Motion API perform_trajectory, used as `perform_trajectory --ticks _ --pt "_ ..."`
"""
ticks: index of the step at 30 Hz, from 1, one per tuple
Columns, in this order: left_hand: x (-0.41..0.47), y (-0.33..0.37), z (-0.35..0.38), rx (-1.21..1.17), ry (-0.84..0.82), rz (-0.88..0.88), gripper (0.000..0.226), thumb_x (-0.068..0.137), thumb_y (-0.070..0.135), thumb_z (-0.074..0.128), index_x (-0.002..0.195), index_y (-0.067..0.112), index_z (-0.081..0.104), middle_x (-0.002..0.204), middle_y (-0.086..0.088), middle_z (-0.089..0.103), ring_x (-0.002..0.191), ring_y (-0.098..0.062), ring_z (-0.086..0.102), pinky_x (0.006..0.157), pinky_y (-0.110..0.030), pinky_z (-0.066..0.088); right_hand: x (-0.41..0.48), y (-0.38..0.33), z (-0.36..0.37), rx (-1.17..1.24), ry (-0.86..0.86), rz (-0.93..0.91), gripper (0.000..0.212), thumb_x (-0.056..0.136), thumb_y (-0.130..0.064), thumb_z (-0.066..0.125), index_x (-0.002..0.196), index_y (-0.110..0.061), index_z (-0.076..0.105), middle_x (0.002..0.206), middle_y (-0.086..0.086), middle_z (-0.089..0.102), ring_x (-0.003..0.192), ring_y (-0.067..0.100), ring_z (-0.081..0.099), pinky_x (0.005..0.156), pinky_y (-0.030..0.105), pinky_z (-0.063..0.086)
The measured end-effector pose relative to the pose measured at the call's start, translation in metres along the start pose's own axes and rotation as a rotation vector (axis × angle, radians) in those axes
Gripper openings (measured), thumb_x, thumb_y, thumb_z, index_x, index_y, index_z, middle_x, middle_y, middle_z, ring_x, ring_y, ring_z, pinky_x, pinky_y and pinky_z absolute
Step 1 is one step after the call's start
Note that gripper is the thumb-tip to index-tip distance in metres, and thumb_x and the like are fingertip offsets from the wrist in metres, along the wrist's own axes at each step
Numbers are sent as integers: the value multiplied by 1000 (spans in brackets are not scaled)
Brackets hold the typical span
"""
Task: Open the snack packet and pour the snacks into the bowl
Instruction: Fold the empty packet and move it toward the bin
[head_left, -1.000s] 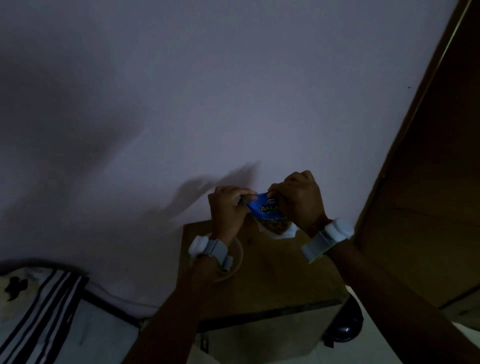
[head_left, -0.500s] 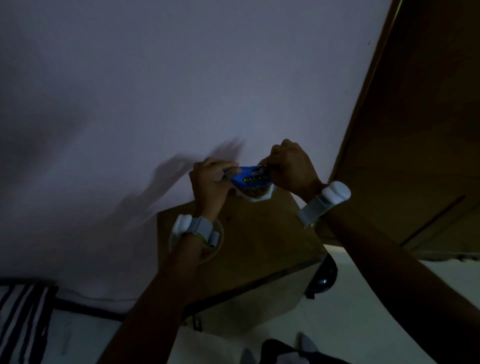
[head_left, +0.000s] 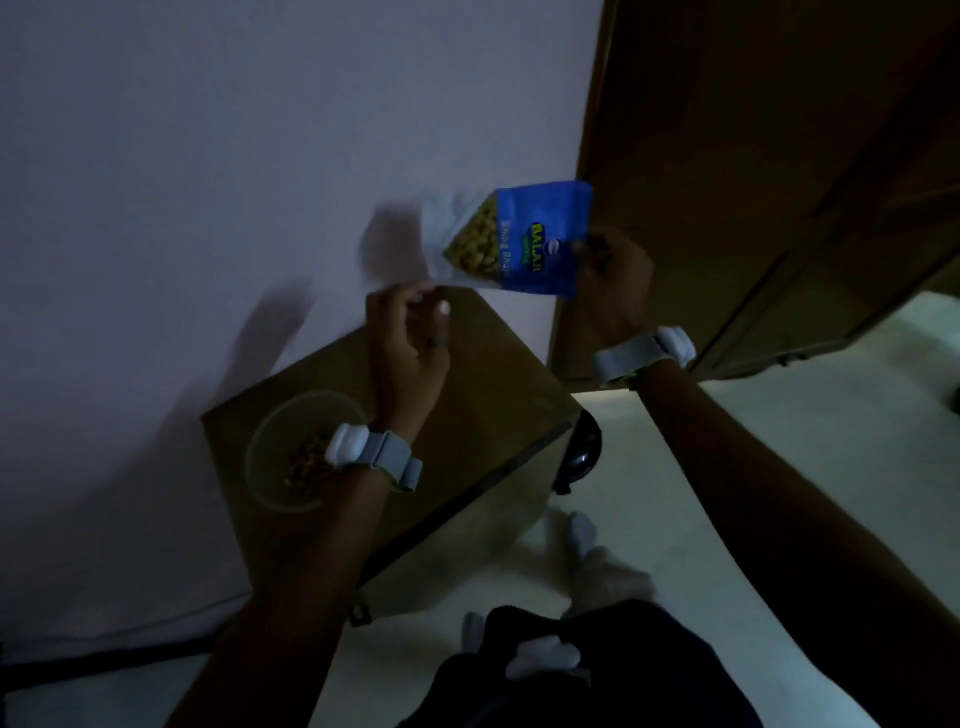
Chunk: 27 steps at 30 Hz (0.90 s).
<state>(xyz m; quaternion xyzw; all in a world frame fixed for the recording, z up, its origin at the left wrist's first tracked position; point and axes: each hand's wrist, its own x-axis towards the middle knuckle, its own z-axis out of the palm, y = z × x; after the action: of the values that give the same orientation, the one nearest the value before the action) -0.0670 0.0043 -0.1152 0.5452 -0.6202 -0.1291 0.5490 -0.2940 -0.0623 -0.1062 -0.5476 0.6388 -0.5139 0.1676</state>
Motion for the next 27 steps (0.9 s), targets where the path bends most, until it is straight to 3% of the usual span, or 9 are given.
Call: perform_trajectory --ticks 2,5,7,11,15,19,22,25,27 --pt "-13 -8 17 -74 -207 -109 26 94 20 66 119 21 61 115 -1 57 97 -18 61 78 -28 53 -5 46 -4 80 -34 187 24 94 -10 65 114 1 67 99 8 68 82 11 62 65 3 44" --pt "-26 -31 58 -57 -439 -257 32 92 29 66 122 39 56 123 2 57 107 -17 61 87 -43 58 -4 145 3 194 0 463 44 80 -28 74 117 -8 64 99 10 71 87 24 68 79 42 59" --pt "-32 -42 70 -30 -561 -342 33 91 38 64 122 45 54 121 7 56 108 -11 58 92 -49 56 -15 202 11 130 20 621 49 77 -34 73 117 -8 63 98 8 69 92 23 67 85 49 56" --pt "-34 -61 97 127 -753 -429 27 94 34 65 119 29 60 127 -5 48 103 -10 47 101 -46 47 -58 304 21 211 166 894 34 68 -33 76 98 -30 59 87 13 70 94 32 70 87 53 56" --pt "-5 -74 125 408 -772 -325 13 93 38 65 100 27 63 122 -8 51 111 -26 43 91 -31 29 -93 344 26 342 159 1178 29 87 -6 65 111 -19 55 128 29 57 115 43 61 94 61 52" --pt "29 -97 160 545 -774 -179 16 91 43 62 100 31 68 118 -7 54 111 -32 44 91 -37 34 -100 350 30 343 33 1250 26 92 2 61 118 -2 60 125 28 59 102 40 62 86 51 55" --pt "45 -115 186 637 -806 -113 26 88 52 58 94 29 69 117 -5 58 109 -34 49 89 -40 41 -99 381 45 110 -228 1343 39 101 -10 52 139 0 50 142 16 54 118 33 62 93 39 57" --pt "46 -120 195 711 -792 -61 32 87 55 53 89 28 69 110 -2 62 104 -34 52 90 -45 40 -98 405 61 -219 -497 1173 48 95 -21 65 140 -6 53 141 15 56 123 30 59 90 25 50" --pt "44 -122 193 728 -771 -37 33 89 55 51 88 27 68 106 -2 63 101 -32 53 86 -37 32 -98 413 73 -367 -640 1051 53 93 -30 68 140 -7 55 141 17 57 128 32 55 98 29 44"
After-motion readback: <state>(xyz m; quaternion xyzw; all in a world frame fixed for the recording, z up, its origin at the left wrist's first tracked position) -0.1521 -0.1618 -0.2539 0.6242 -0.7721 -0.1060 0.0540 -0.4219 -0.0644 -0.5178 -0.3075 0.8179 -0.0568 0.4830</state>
